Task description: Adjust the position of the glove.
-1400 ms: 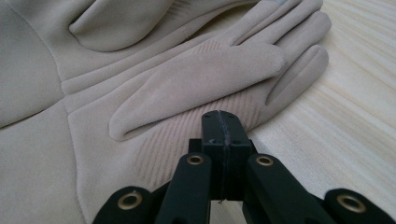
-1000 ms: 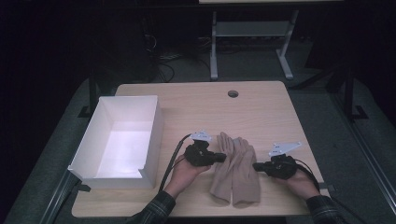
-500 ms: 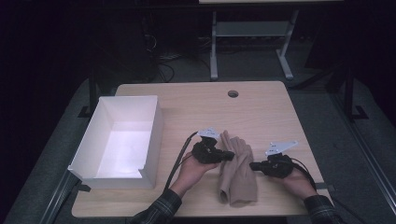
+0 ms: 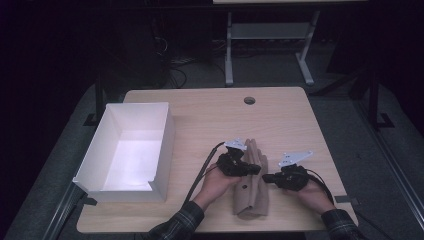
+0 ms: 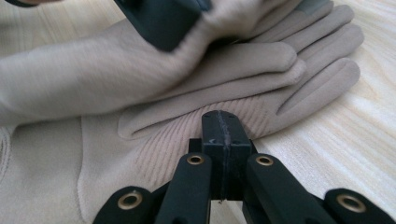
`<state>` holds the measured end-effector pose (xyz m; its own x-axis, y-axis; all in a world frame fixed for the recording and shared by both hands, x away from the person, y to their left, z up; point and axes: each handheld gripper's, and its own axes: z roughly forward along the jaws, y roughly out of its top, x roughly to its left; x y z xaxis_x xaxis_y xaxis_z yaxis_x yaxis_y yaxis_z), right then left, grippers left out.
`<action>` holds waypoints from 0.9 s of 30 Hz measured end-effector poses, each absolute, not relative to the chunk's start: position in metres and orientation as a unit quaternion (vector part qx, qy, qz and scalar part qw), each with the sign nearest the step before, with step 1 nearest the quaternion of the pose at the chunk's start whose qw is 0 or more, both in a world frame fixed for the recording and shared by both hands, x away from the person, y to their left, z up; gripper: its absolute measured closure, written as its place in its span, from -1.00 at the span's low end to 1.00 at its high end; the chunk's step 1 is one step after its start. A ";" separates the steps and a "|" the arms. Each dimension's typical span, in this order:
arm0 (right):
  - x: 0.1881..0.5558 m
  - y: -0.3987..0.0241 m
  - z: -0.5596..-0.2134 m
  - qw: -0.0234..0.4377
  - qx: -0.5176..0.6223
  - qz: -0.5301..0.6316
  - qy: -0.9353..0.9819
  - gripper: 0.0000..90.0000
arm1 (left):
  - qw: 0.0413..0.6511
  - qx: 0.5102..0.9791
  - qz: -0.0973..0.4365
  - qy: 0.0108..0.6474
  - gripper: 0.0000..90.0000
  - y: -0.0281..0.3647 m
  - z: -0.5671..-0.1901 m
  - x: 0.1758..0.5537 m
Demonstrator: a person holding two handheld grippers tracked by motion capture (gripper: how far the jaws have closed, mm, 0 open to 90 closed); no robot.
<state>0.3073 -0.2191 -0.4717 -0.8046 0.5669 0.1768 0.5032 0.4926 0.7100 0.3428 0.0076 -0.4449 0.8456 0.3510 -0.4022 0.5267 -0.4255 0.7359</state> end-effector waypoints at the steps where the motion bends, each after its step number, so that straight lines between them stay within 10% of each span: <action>1: 0.307 -0.219 -0.472 0.040 0.310 0.397 0.863 1.00 | 0.467 0.840 -0.095 0.261 0.95 0.005 -0.446 0.343; 12: 0.307 -0.228 -0.470 0.051 0.316 0.395 0.861 0.83 | 0.475 0.834 -0.099 0.262 0.78 -0.003 -0.448 0.342; 20: 0.312 -0.261 -0.468 0.120 0.376 0.405 0.825 0.00 | 0.460 0.851 -0.097 0.233 0.97 -0.011 -0.446 0.326; 27: 0.318 -0.273 -0.476 0.148 0.405 0.385 0.816 -0.23 | 0.429 0.870 -0.101 0.221 0.99 -0.027 -0.459 0.313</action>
